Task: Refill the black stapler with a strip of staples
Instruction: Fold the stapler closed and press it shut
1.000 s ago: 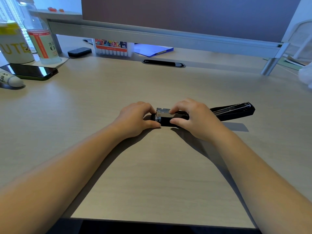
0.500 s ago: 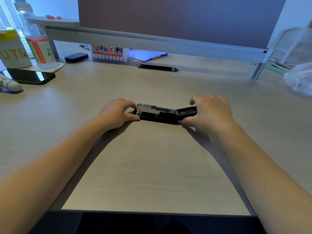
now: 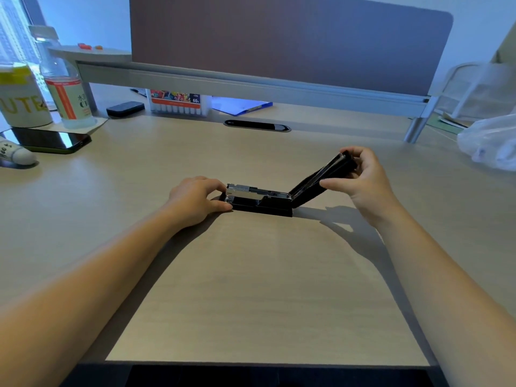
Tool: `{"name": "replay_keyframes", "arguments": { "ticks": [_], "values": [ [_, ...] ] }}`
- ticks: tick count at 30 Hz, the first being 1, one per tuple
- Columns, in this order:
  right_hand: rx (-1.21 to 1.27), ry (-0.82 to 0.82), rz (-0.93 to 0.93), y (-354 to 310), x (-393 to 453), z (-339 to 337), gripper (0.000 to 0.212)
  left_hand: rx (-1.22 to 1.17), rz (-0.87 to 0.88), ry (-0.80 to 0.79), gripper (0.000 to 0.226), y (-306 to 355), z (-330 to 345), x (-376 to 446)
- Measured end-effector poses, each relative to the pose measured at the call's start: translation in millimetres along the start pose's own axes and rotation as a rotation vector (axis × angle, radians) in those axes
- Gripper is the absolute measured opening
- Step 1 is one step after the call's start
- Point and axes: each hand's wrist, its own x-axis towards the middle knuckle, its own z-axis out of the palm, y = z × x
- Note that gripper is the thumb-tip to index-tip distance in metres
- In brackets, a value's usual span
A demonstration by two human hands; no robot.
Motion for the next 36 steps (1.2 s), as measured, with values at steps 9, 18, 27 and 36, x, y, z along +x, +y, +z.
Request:
{"name": "replay_keyframes", "arguments": {
  "ticks": [9,18,27,36],
  "values": [
    [0.039,-0.169,-0.051,-12.9,4.8,37.6,0.043,0.013,0.020,-0.002,0.041,10.0,7.0,4.6],
    [-0.482,-0.371,-0.252,-12.4,16.1,65.4,0.061,-0.044,0.024,0.017,0.036,4.2,10.4,6.8],
    [-0.647,-0.449,-0.286,-8.9,12.8,74.9,0.053,-0.046,0.045,0.041,0.039,2.8,11.8,5.8],
    [-0.542,-0.298,-0.106,20.9,-5.9,50.3,0.060,-0.344,0.231,0.074,0.079,9.5,5.1,-11.9]
  ]
}}
